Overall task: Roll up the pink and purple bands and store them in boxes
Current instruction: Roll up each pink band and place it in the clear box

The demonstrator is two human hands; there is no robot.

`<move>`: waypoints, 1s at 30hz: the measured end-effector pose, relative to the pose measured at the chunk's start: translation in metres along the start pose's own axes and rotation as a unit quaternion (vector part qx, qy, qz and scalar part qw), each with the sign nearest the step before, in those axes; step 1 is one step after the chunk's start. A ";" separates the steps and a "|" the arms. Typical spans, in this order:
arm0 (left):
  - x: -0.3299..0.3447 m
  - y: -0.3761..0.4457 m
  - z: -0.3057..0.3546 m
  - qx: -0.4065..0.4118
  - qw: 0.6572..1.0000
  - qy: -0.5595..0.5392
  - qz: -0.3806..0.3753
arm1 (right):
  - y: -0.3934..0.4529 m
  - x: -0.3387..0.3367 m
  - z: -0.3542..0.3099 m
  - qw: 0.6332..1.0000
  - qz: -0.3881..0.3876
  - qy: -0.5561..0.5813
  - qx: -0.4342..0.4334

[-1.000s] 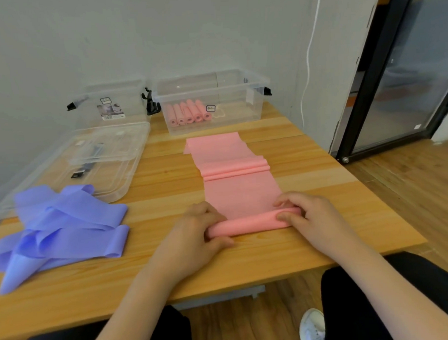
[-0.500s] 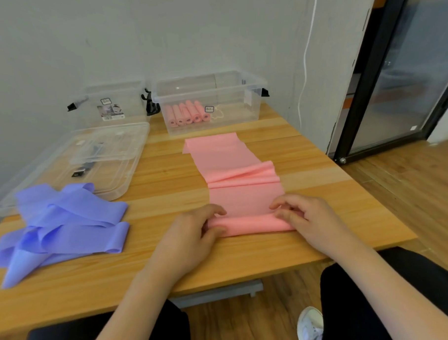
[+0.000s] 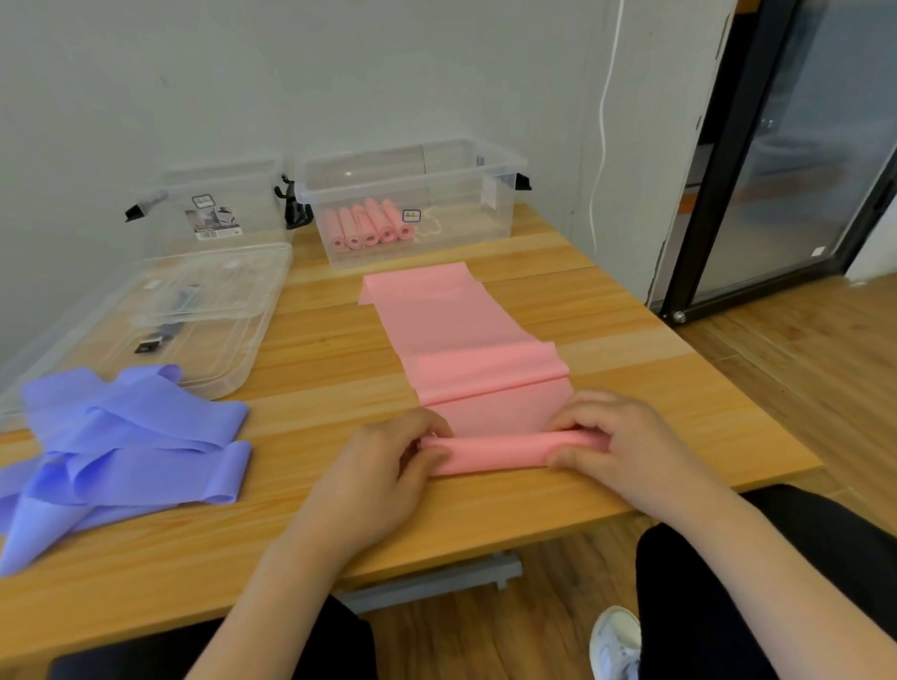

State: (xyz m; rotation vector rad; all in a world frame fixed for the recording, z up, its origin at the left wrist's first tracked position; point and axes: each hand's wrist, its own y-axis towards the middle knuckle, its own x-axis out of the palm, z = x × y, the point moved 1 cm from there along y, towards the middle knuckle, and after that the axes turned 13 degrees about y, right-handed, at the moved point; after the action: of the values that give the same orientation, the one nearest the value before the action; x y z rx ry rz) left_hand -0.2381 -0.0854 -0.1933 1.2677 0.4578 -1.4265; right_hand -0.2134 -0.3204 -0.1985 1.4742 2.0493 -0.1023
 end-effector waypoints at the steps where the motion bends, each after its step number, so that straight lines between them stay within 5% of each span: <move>1: 0.000 0.000 0.000 0.012 1.000 -0.004 -0.011 | -0.001 0.000 0.000 1.000 0.014 0.003 0.000; 4: 0.003 0.001 -0.001 0.039 0.998 0.001 -0.057 | -0.003 0.000 0.000 0.998 0.048 0.026 0.015; 30: 0.004 -0.003 0.001 0.009 1.000 0.014 0.012 | -0.008 -0.010 -0.002 0.998 0.015 0.039 0.048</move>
State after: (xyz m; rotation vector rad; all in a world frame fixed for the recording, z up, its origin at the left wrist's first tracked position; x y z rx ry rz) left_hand -0.2406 -0.0875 -0.1975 1.3056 0.4485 -1.3961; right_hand -0.2194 -0.3313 -0.1941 1.5905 2.1095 -0.1347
